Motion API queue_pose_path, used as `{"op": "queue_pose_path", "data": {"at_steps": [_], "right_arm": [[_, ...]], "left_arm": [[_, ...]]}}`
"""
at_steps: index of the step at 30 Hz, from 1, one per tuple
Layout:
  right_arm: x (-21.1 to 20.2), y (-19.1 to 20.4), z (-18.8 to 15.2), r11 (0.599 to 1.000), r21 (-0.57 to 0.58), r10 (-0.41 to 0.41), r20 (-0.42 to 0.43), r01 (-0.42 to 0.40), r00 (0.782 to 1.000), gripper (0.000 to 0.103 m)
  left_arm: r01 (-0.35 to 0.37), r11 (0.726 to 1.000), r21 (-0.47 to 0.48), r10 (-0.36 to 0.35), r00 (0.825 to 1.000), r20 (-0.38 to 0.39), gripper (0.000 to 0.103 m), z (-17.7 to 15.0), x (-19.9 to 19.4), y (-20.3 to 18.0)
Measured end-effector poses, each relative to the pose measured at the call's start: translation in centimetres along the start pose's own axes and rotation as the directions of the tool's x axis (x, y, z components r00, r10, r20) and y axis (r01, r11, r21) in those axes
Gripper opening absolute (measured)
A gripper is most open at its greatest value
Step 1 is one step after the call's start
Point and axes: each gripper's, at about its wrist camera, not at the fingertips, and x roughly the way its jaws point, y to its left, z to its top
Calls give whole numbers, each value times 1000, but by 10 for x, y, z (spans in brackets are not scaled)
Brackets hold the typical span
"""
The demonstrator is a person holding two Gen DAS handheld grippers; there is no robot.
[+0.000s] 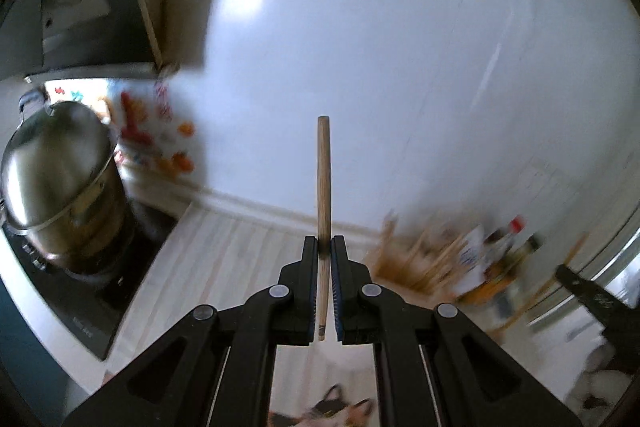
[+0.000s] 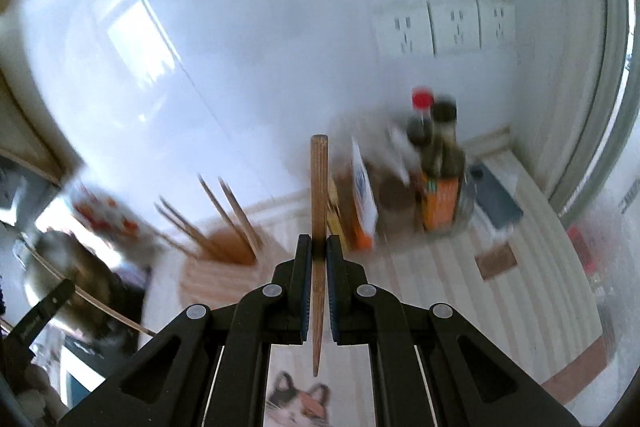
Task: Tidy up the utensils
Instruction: 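Carry the left tool's chopstick into the cream holder while the right tool inserts its own, then open both tools to release the chopsticks and withdraw from the holder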
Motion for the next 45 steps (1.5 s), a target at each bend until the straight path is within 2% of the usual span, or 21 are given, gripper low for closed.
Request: {"op": "queue_pose_path", "data": {"at_steps": [6,10,20,26,30,32,33,34,35,36,37,38,40,41,42,45], "right_arm": [[-19,20,52,998,10,59,86,-60,995,7],[-9,38,67,997,1,71,105,-72,992,7],[55,59,55,999,-21,43,100,-41,994,7],[82,64,45,998,-57,22,70,-18,997,7],[92,65,40,997,-71,28,26,-26,999,8],[98,65,38,996,-79,39,-14,-40,999,8],[98,65,37,996,-80,41,-30,-43,999,9],[98,65,36,995,-84,42,-47,-46,998,15],[95,65,36,995,-86,46,-52,-50,998,21],[92,64,35,995,-85,55,-53,-59,997,39],[89,62,35,994,-84,60,-51,-64,997,53],[87,59,35,995,-83,59,-48,-63,997,56],[79,57,32,994,-98,48,-42,-52,998,57],[76,56,30,994,-104,41,-40,-45,998,57],[72,54,28,993,-115,32,-39,-36,999,59],[60,50,18,990,-141,-4,-31,-1,1000,64]], "left_arm": [[88,996,16,-89,994,70,4,47,-19,-31],[107,994,35,-109,992,60,4,60,0,-50],[90,991,103,-82,993,-81,4,45,106,-78],[80,987,139,-61,988,-140,4,32,129,-82],[87,986,142,-63,984,-165,7,27,129,-78],[71,986,152,-42,981,-188,9,26,126,-76],[63,985,158,-32,980,-196,12,25,124,-76],[45,985,165,-12,980,-197,17,25,120,-74],[26,985,170,7,982,-190,29,24,114,-73],[11,984,175,22,983,-183,51,24,109,-73],[-7,985,175,37,985,-168,62,23,103,-70],[-21,985,170,47,987,-153,72,22,99,-66],[-48,984,170,67,992,-109,73,19,86,-59],[-72,982,177,91,991,-99,79,16,81,-55],[-91,980,179,110,989,-96,89,12,78,-52],[-111,979,171,126,989,-79,98,-5,71,-41]]}}
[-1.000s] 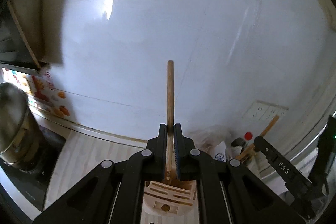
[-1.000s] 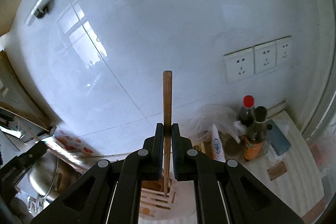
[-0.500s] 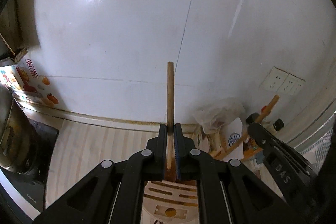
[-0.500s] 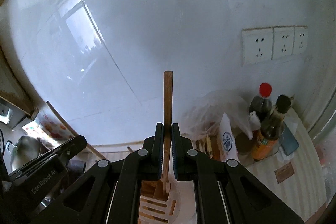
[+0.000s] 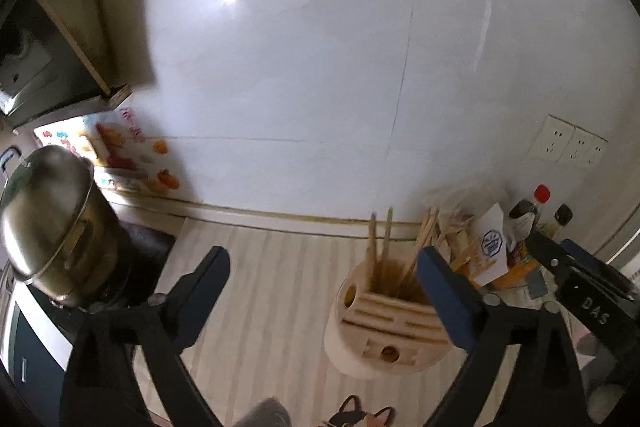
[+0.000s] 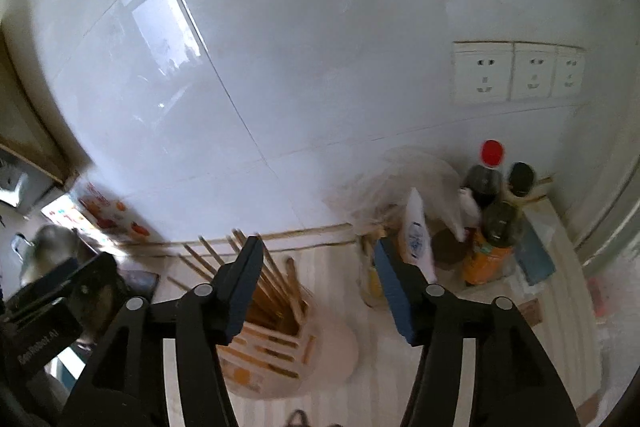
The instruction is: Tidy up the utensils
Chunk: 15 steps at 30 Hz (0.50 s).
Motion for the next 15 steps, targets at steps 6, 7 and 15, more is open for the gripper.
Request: {"op": "queue_pose_path", "data": {"at_steps": [6,7,15], "right_arm": [[-9,1,-38,995,-83,-66,-18,64,998,73],[-8,2,-45,992,-99,-76,-22,74,997,78],[-15,-1,-77,974,-177,-147,-14,142,989,103]], "left_arm": [[-91,996,13,91,995,-41,103,-41,11,2],[-97,995,11,98,994,-45,103,-44,13,2],[-132,991,10,132,991,-36,103,-67,-1,-6]]}}
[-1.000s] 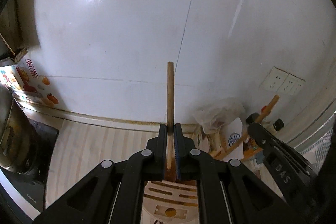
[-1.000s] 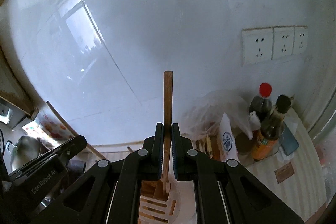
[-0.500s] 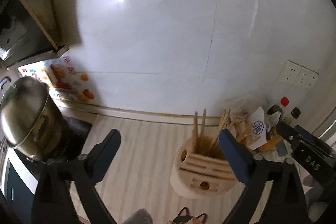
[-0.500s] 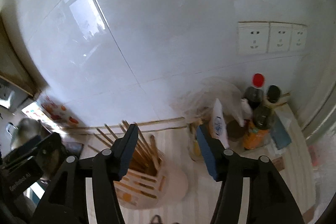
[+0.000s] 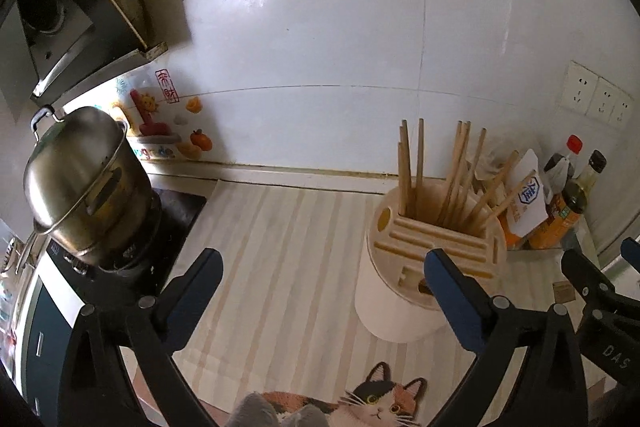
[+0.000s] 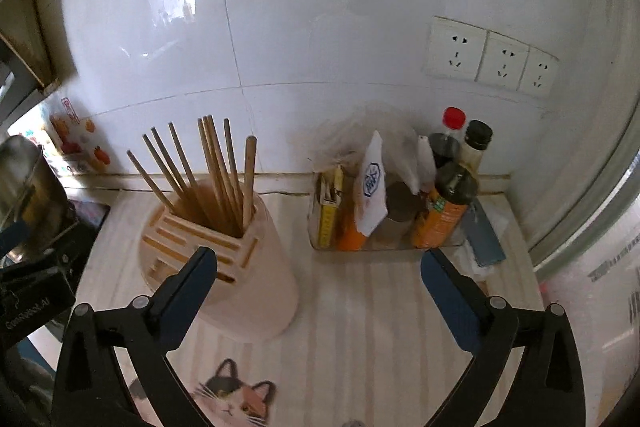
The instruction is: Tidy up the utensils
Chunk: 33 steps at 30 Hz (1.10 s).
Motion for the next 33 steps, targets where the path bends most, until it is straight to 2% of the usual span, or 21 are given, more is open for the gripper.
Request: {"op": "queue_pose_path", "data": {"at_steps": [9,22,28,33], "right_arm": [[-50,-4,-13,999,15,-33,67,32,997,103],[-197,26,-75,992,86,-107,192,92,976,103],[-259,34,-103,987,110,-138,234,115,962,103],[-292,33,-117,985,116,-152,266,125,952,103]], "left_arm": [[35,999,-2,-35,997,75,103,-17,-59,10],[117,991,66,-127,975,183,103,-75,-189,55],[137,988,74,-149,966,210,103,-94,-227,69],[134,989,64,-146,959,244,103,-104,-249,72]]}}
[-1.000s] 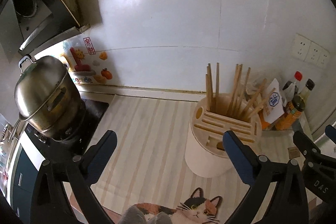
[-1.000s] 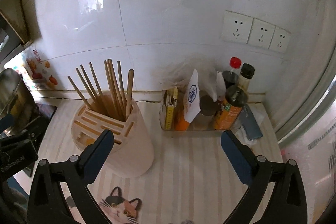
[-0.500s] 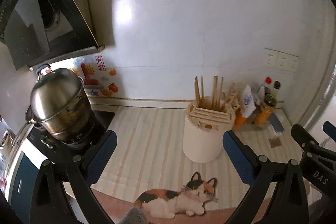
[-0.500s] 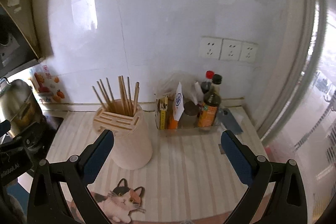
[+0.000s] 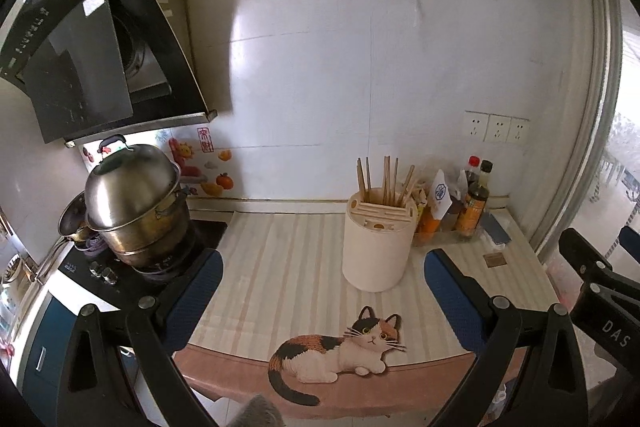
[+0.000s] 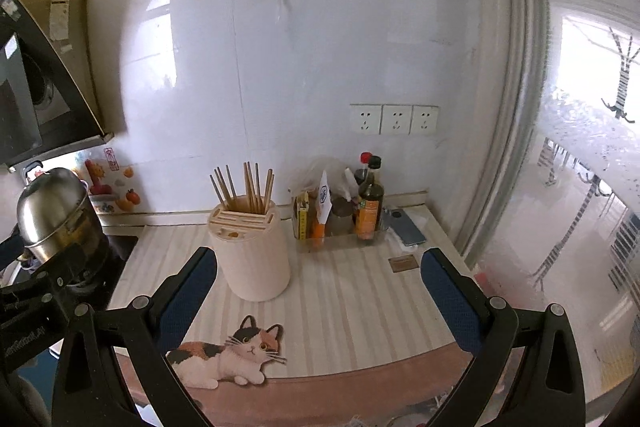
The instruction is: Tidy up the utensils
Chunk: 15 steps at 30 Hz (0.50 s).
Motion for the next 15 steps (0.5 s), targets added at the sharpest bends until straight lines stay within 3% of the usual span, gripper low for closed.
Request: {"op": "queue_pose_path", "data": {"at_steps": [7,12,15], "right_arm": [[-16,-11,-6,1000,-1,5,9,-5,1000,103],[-13,-18,-5,1000,-4,20,-28,-20,999,103],[-6,-20,-5,999,-9,31,-57,-32,998,103]], "left_arm": [[-23,1000,-9,22,1000,-5,103,-6,-8,-6],[-45,999,-22,42,993,-113,103,-11,2,-9],[-74,997,-21,70,990,-125,103,-15,3,-10]]}}
